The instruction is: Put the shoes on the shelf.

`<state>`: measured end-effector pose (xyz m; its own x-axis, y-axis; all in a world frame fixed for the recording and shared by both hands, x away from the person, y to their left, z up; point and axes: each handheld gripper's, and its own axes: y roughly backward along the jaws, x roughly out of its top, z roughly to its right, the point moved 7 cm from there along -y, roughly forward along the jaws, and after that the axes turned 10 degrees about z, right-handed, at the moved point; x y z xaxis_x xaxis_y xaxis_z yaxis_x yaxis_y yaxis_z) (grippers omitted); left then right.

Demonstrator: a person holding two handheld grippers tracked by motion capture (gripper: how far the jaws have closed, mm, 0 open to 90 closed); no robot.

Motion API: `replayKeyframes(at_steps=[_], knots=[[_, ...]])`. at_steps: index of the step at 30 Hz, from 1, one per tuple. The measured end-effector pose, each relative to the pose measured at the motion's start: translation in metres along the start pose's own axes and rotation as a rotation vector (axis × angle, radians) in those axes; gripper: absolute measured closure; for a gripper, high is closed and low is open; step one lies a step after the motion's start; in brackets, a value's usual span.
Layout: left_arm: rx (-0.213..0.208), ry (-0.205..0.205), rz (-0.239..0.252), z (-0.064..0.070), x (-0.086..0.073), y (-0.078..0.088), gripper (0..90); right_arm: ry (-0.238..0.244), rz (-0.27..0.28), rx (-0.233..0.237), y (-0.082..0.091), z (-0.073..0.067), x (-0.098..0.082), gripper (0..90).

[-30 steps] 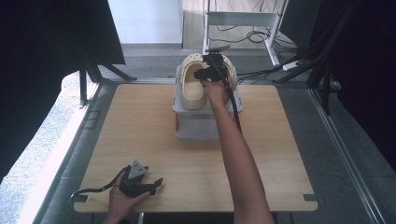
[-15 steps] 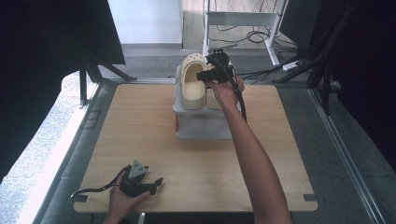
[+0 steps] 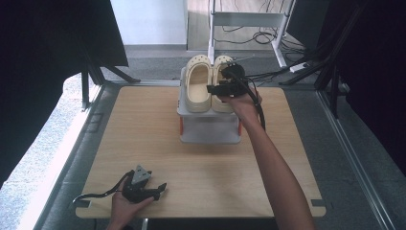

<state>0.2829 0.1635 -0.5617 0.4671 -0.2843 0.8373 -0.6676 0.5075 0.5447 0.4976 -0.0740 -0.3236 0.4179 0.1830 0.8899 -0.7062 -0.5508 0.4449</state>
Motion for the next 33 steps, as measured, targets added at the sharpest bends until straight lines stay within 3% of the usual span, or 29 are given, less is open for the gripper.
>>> replayKeyframes(at_steps=[12,20,33], knots=[[-0.001,-0.001,-0.003,0.000,0.000,0.000,25.0,0.073,0.032,0.159,0.029,-0.014,-0.034,48.2],[0.003,-0.002,-0.004,0.000,0.000,0.000,25.0,0.092,0.055,0.242,0.046,-0.025,-0.060,48.6],[0.004,0.002,-0.003,0.000,0.000,-0.001,25.0,0.076,0.076,0.311,0.063,-0.031,-0.105,48.8]])
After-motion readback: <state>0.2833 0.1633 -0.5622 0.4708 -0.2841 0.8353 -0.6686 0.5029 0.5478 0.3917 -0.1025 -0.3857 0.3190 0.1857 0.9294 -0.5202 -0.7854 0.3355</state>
